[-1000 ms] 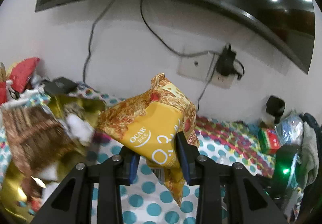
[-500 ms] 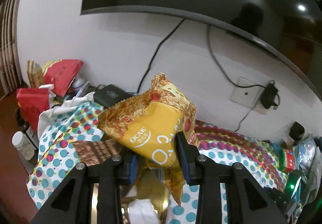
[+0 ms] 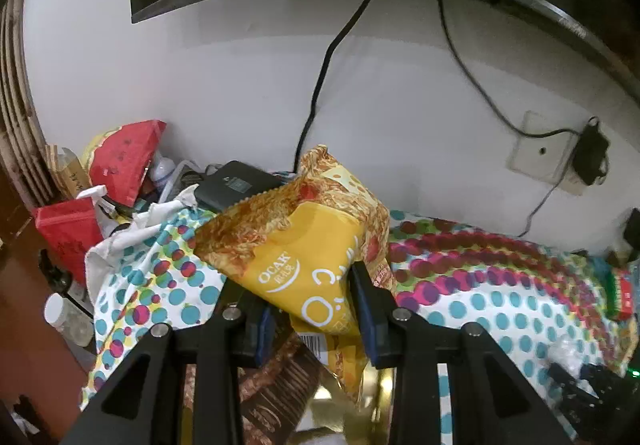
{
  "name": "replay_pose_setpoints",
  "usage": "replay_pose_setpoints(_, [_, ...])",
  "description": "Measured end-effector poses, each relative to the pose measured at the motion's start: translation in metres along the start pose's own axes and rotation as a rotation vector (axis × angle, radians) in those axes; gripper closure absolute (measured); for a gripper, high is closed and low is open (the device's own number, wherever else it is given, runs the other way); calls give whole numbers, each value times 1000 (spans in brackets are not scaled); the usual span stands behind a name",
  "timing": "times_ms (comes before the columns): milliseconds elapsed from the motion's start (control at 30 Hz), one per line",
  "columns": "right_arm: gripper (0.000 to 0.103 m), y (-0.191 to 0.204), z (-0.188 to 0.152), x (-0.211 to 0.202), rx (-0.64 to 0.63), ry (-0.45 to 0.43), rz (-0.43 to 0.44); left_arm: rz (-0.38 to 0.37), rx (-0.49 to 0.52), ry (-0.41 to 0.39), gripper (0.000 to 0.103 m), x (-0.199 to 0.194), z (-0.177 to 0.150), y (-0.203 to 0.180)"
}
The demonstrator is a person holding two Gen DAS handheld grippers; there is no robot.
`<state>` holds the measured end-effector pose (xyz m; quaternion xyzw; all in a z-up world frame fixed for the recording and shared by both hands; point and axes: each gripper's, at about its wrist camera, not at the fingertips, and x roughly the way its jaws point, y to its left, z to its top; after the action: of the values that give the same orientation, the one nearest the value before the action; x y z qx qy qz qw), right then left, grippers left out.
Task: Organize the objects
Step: 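Carry the yellow bag into the gold tin and open the left tool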
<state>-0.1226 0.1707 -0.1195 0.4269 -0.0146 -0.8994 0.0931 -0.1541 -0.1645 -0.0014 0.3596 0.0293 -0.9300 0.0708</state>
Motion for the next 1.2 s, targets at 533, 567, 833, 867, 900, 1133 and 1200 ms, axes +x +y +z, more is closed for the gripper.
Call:
replay_pose_setpoints(533, [67,3,-2,1,-1,-2,-1,95,17,89,55,40,-6,-2])
replay_pose_setpoints(567, [67,3,-2,1,-1,-2,-2,92,16,86,53,39,-7,-2])
replay_pose_setpoints(833, [67,5,-3,1,-9,-3,-6,108,47,59,50,24,-10,-9])
replay_pose_setpoints(867, [67,6,-3,1,-11,-5,-6,103,43,56,50,21,-11,-8])
replay_pose_setpoints(900, [67,5,-3,1,-8,-5,-1,96,42,55,50,18,-11,-9])
replay_pose_setpoints(1133, [67,6,-2,-2,-19,-20,0,82,33,0,50,-21,-26,-7])
replay_pose_setpoints(1200, [67,5,-2,-3,-23,-24,-2,95,32,-15,50,-34,-34,-7])
